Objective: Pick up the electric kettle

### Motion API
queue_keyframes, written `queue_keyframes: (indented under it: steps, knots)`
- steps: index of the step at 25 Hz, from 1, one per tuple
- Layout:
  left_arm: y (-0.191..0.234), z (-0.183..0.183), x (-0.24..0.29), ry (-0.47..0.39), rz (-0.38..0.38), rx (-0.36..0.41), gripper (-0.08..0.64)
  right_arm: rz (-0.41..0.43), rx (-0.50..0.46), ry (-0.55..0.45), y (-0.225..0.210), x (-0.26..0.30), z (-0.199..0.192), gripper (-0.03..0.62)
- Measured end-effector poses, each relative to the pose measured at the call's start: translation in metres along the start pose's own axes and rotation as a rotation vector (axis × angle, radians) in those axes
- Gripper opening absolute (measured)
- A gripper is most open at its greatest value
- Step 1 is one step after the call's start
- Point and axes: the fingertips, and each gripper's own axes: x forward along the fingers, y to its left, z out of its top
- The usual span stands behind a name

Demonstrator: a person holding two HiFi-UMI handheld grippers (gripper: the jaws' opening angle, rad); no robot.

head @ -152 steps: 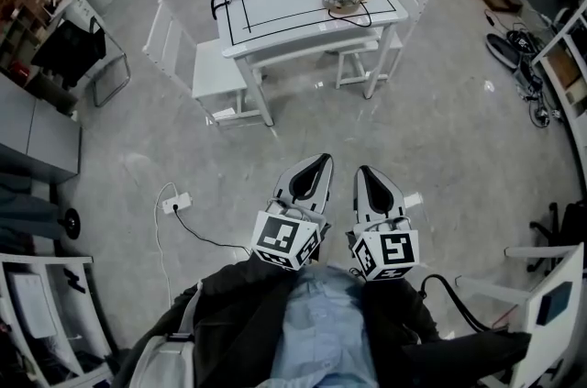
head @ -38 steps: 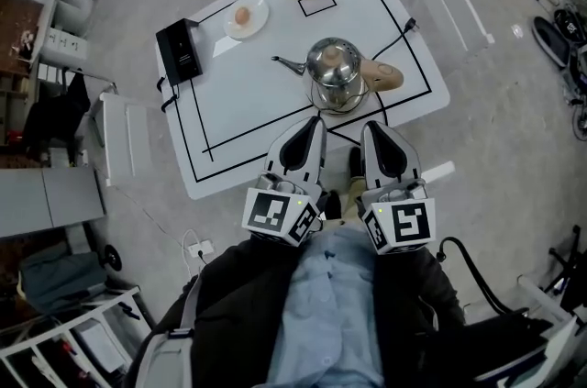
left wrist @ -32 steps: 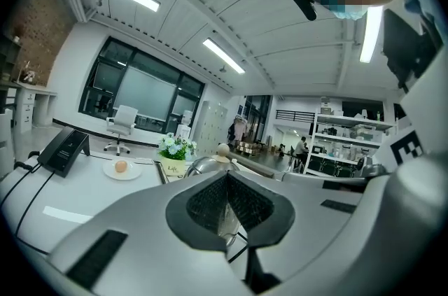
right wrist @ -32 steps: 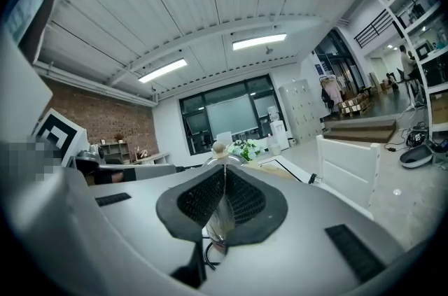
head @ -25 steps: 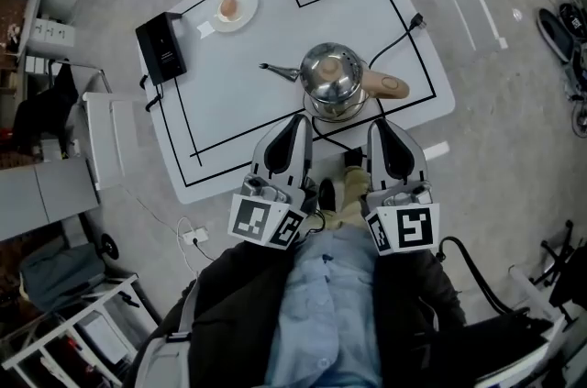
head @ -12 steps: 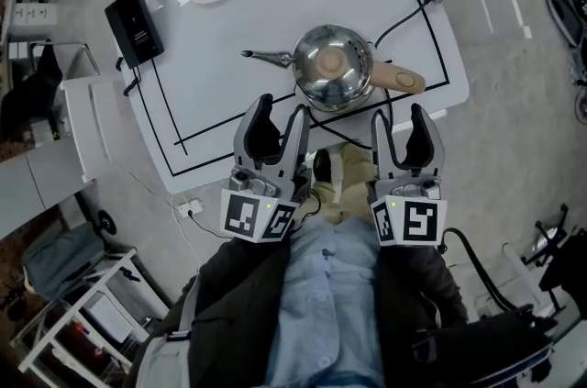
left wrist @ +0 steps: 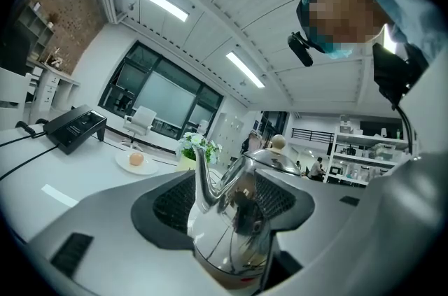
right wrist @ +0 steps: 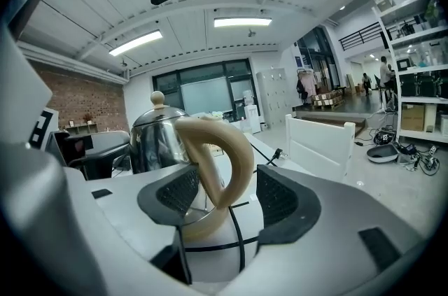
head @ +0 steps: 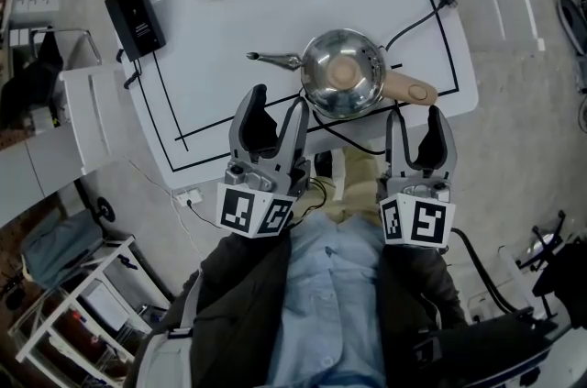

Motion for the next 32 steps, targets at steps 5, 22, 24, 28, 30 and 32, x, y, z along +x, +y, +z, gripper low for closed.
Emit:
queue_keyframes:
  steps: [5, 22, 24, 28, 30, 32]
  knots:
    - [0.008, 0.001, -0.001, -0.005, 0.019, -0.01, 0.252, -0.013, -0.003, -0.003, -0.003, 0.003, 0.001, 0.245]
    - [0.021, 0.004, 0.011, -0.027, 0.015, -0.048, 0.252, -0.049, -0.01, 0.006, -0.013, 0.024, 0.002, 0.245]
    - [0.024, 0.004, 0.015, -0.026, 0.015, -0.05, 0.252, -0.058, -0.011, 0.004, -0.016, 0.027, 0.002, 0.245]
    - [0.03, 0.004, 0.021, -0.027, 0.017, -0.065, 0.252, -0.073, -0.013, 0.0, -0.019, 0.031, 0.005, 0.245]
    - [0.032, 0.004, 0.024, -0.029, 0.013, -0.073, 0.252, -0.077, -0.016, 0.0, -0.021, 0.034, 0.006, 0.245]
    - [0.034, 0.004, 0.027, -0.029, 0.009, -0.073, 0.252, -0.081, -0.02, -0.002, -0.023, 0.036, 0.007, 0.245]
